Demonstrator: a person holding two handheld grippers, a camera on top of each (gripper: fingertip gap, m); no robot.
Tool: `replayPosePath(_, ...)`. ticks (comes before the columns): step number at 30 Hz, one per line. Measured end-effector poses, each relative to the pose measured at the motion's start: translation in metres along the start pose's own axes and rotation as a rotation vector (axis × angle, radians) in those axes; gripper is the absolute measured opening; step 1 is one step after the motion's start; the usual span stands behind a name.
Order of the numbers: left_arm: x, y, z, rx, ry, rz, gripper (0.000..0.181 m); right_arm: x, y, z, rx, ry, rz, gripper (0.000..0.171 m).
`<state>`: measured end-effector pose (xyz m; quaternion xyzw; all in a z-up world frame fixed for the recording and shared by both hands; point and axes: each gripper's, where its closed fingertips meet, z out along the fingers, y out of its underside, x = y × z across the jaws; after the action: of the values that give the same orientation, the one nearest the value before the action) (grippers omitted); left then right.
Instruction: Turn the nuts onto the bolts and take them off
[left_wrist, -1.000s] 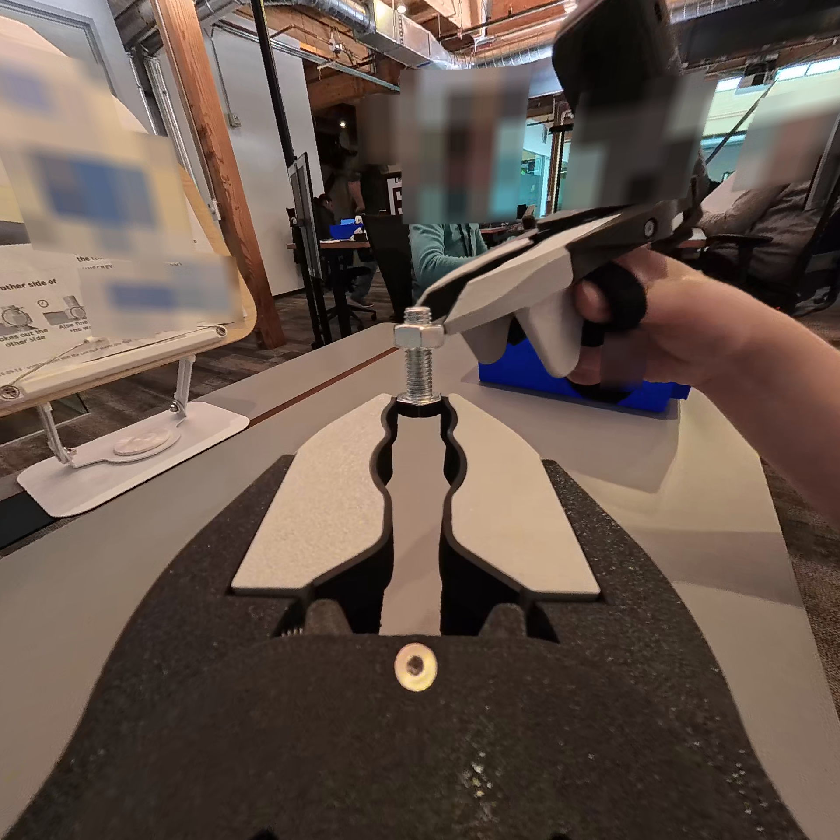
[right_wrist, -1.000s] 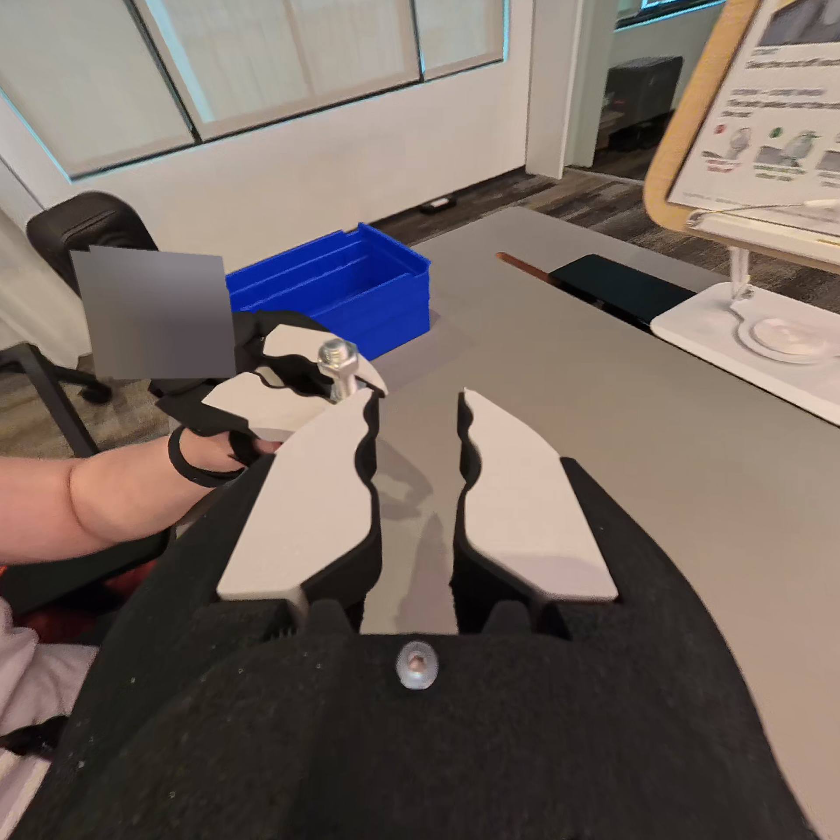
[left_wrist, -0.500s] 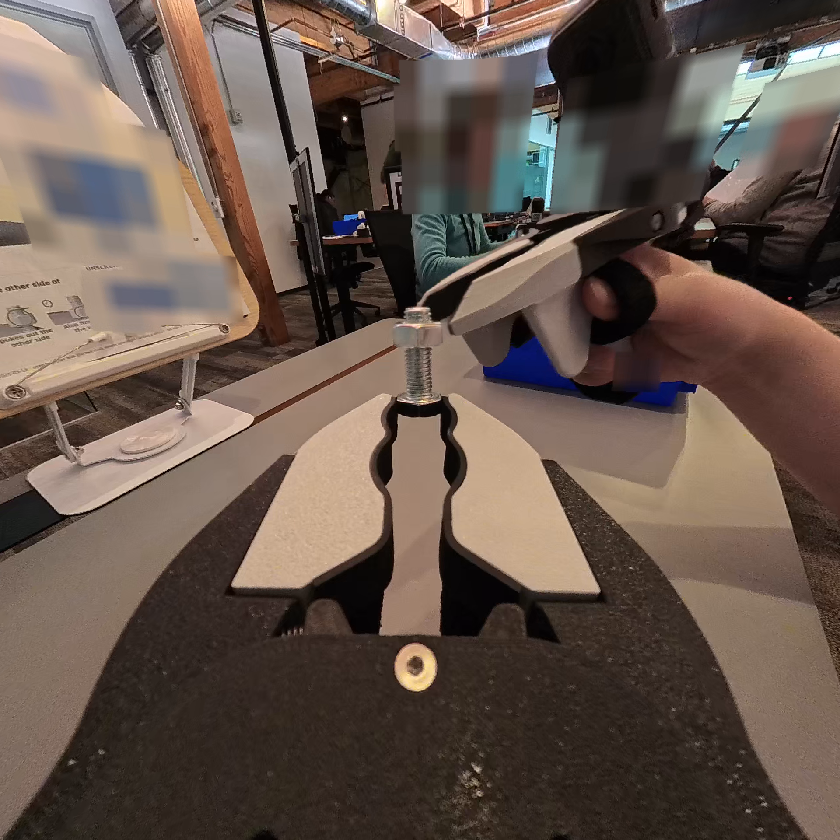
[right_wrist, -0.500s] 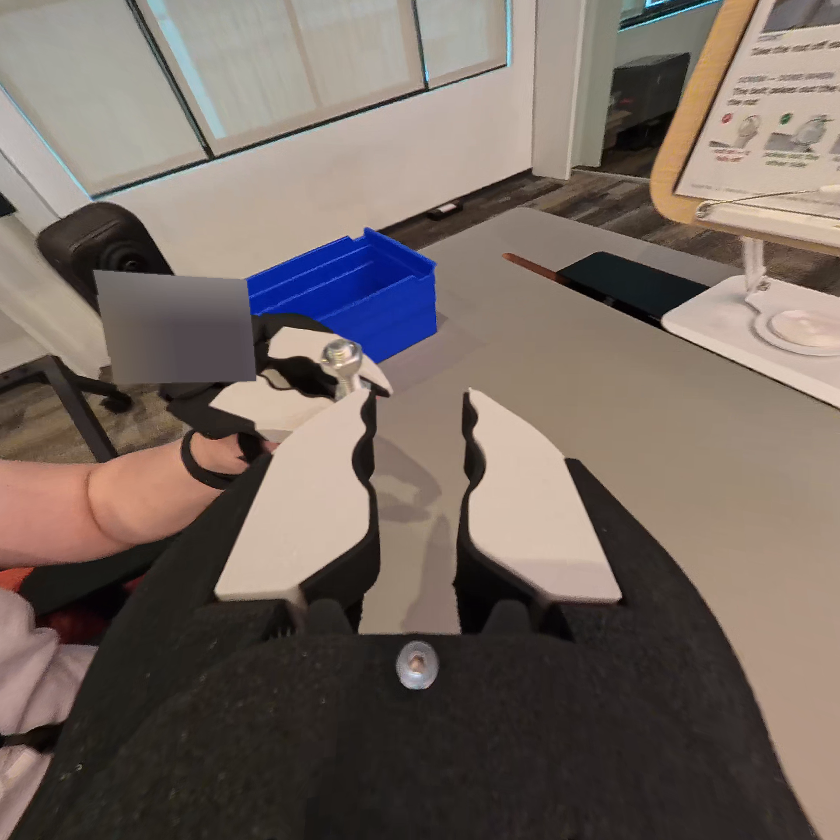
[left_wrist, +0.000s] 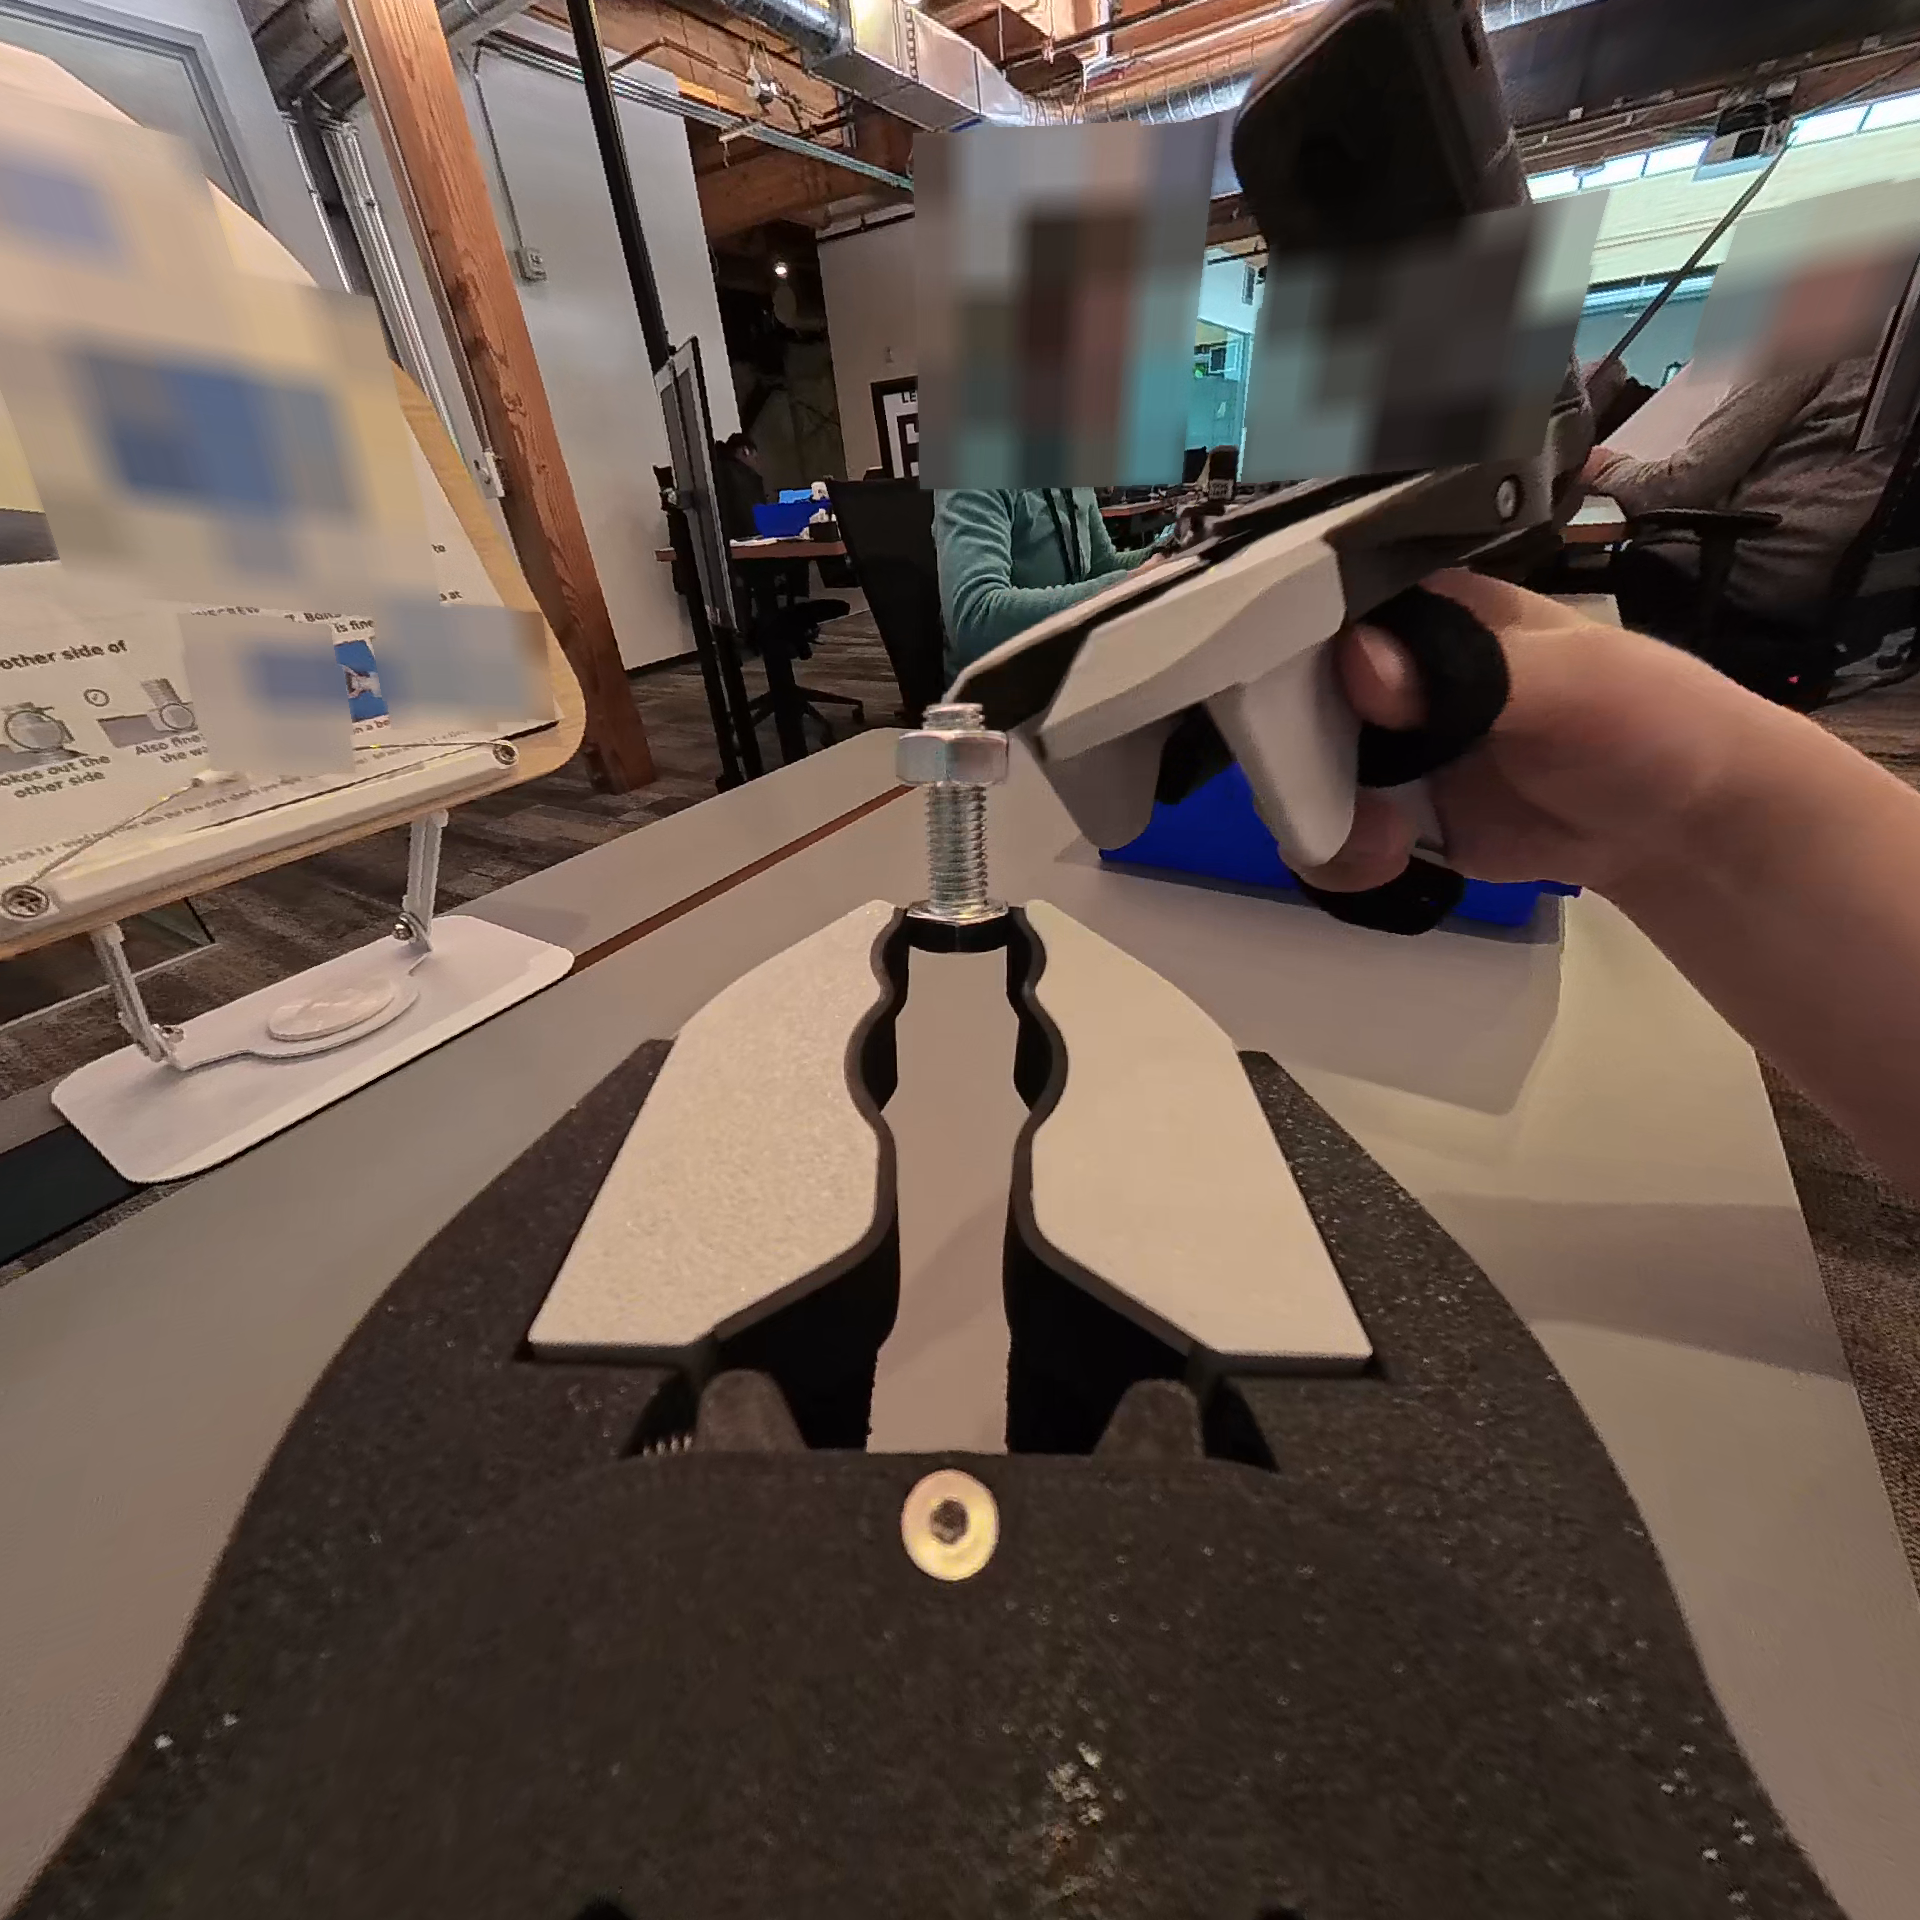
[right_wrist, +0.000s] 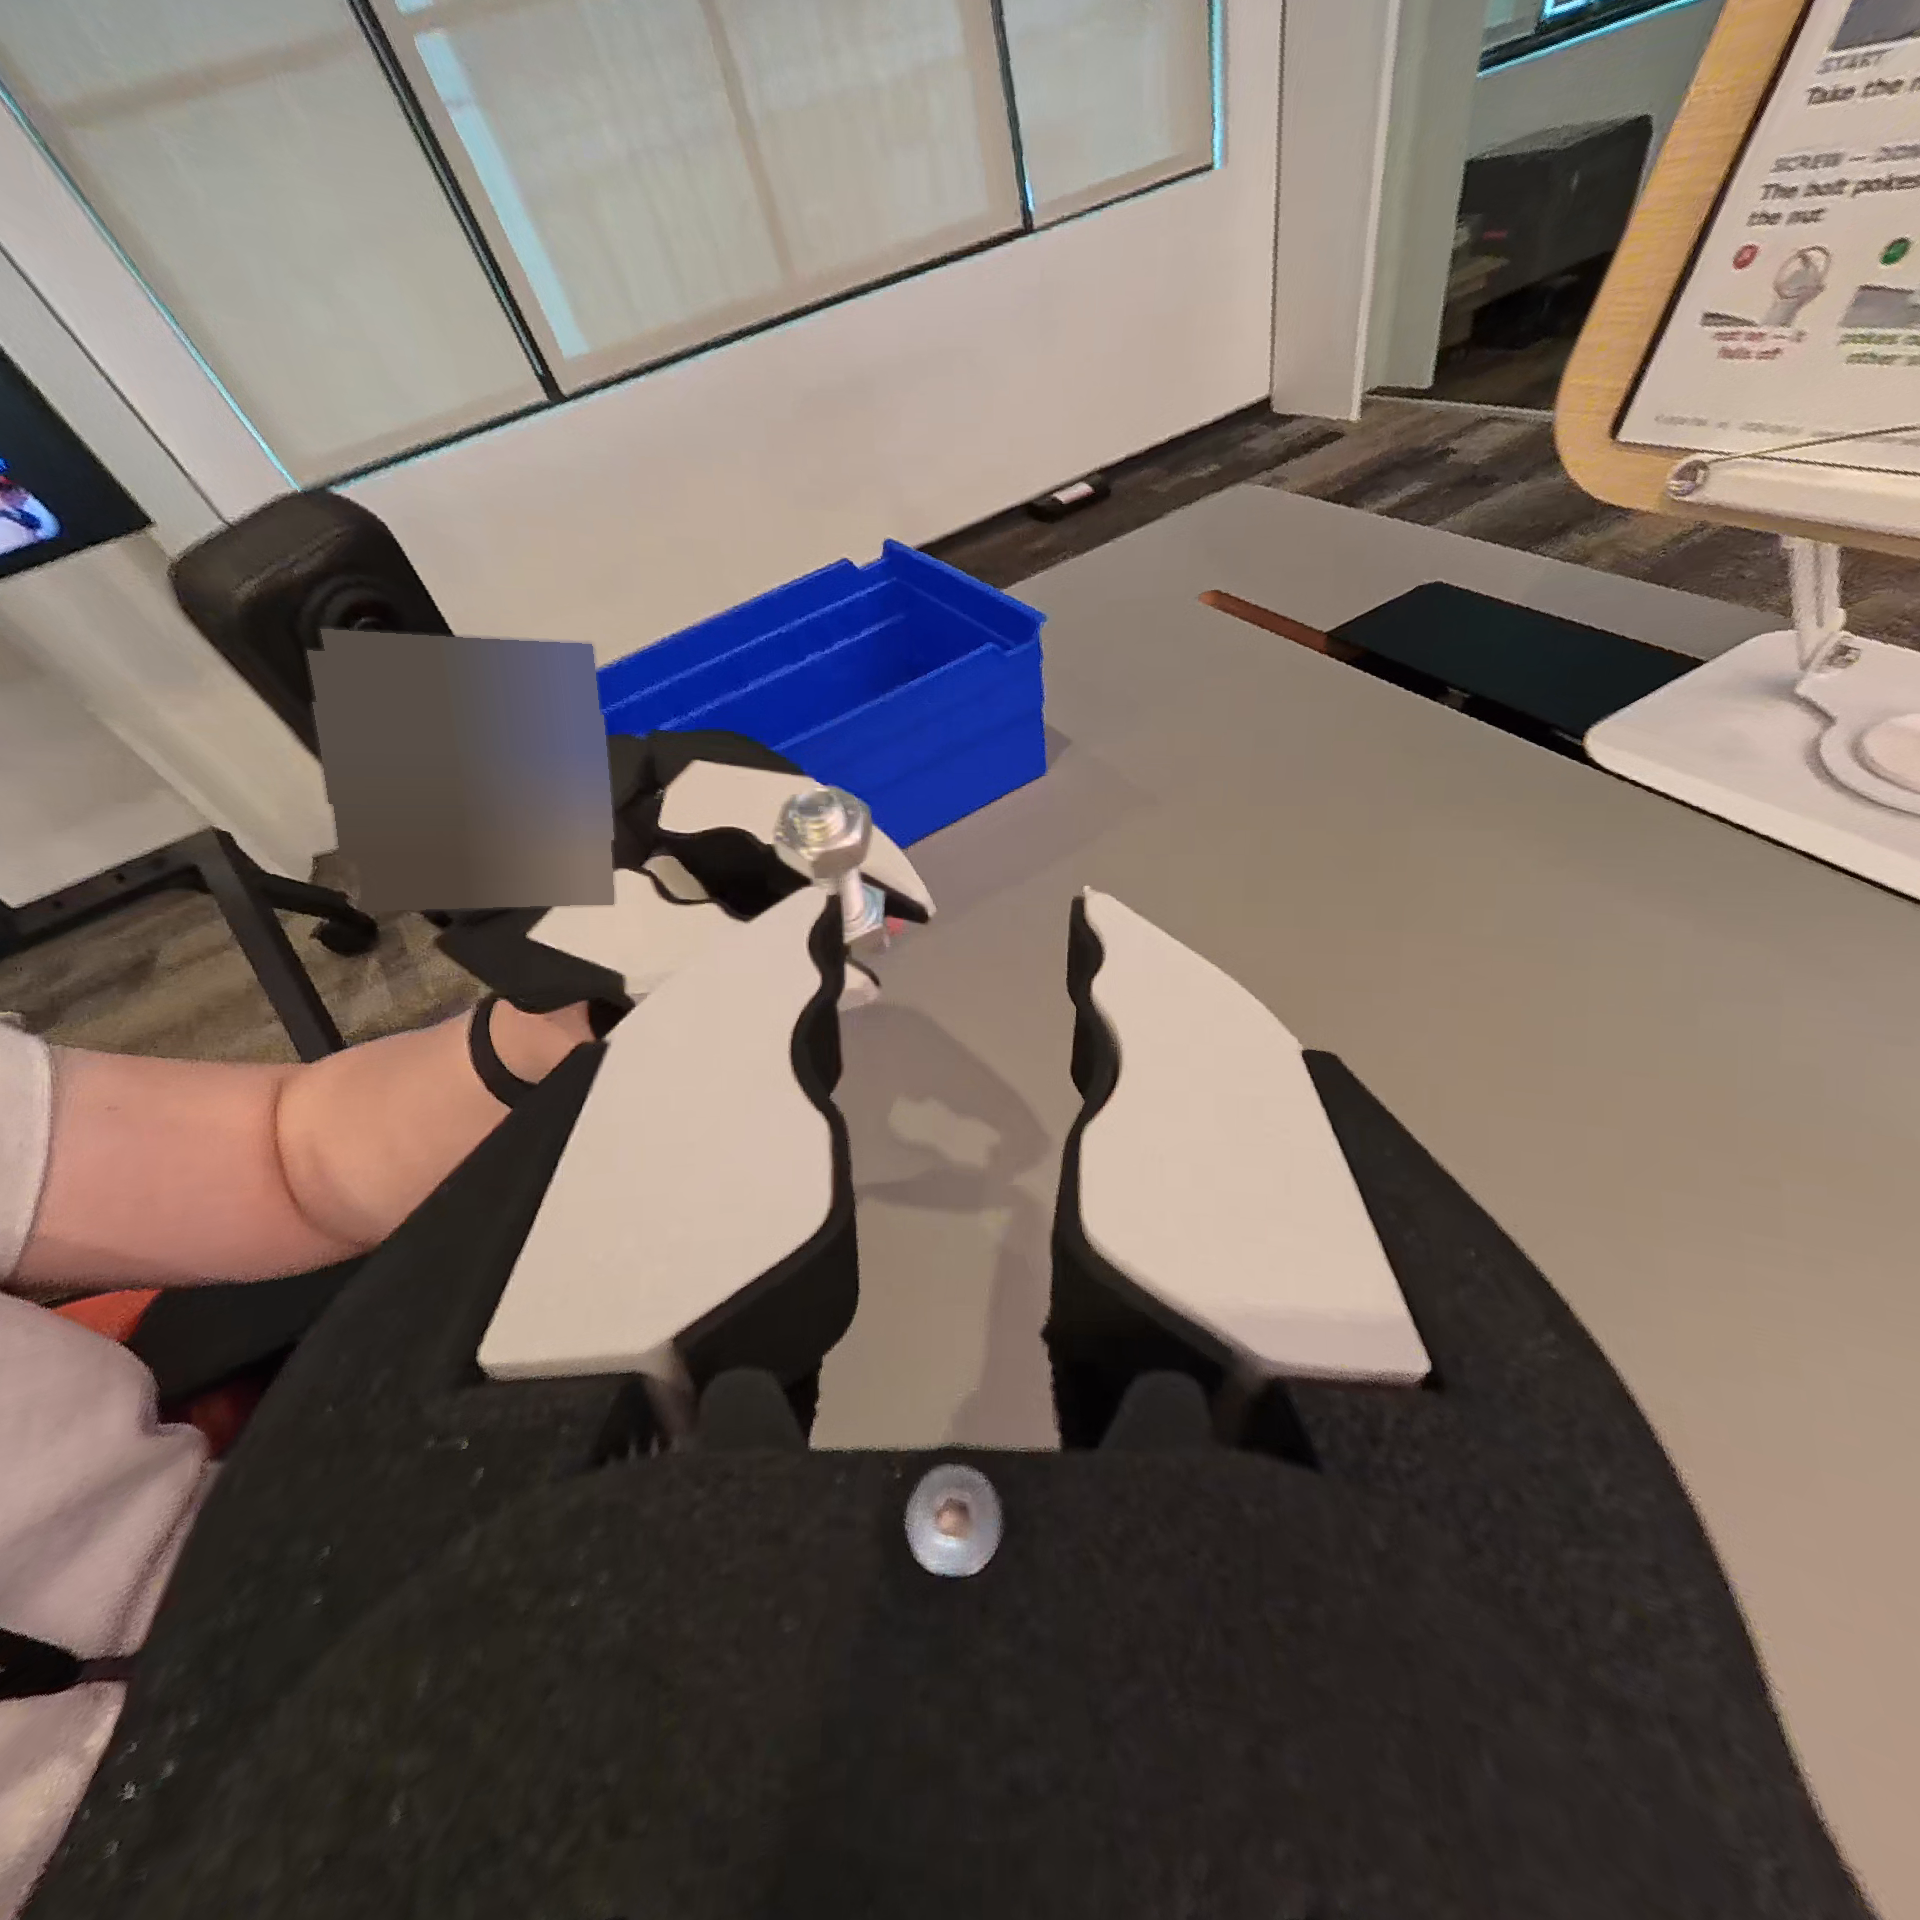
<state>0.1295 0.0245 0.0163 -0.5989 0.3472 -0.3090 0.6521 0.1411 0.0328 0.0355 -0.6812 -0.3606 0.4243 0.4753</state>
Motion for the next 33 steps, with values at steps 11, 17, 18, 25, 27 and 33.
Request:
replayPosePath(11, 0.001, 0.0, 0.0, -0.001, 0.001, 0.004, 0.018, -0.007, 0.003, 0.015, -0.048, -0.021, -0.028, 0.043)
replayPosePath(17, 0.0, 0.002, 0.001, -0.009, 0.002, 0.002, 0.018, -0.008, -0.005, 0.003, 0.03, -0.073, 0.038, 0.038)
replayPosePath(18, 0.001, 0.003, 0.002, -0.015, 0.0, 0.01, 0.018, -0.011, -0.005, 0.006, 0.022, -0.076, 0.028, 0.039)
replayPosePath(25, 0.001, 0.009, 0.004, -0.036, 0.0, 0.013, 0.018, -0.003, 0.007, 0.018, -0.045, -0.046, 0.017, 0.043)
replayPosePath(27, -0.001, 0.008, 0.003, -0.032, -0.003, 0.005, 0.018, 0.003, 0.008, 0.01, -0.025, -0.049, 0.052, 0.043)
replayPosePath(33, 0.002, 0.009, 0.005, -0.038, 0.005, 0.013, 0.018, -0.008, 0.001, 0.007, 0.018, -0.101, 0.061, 0.04)
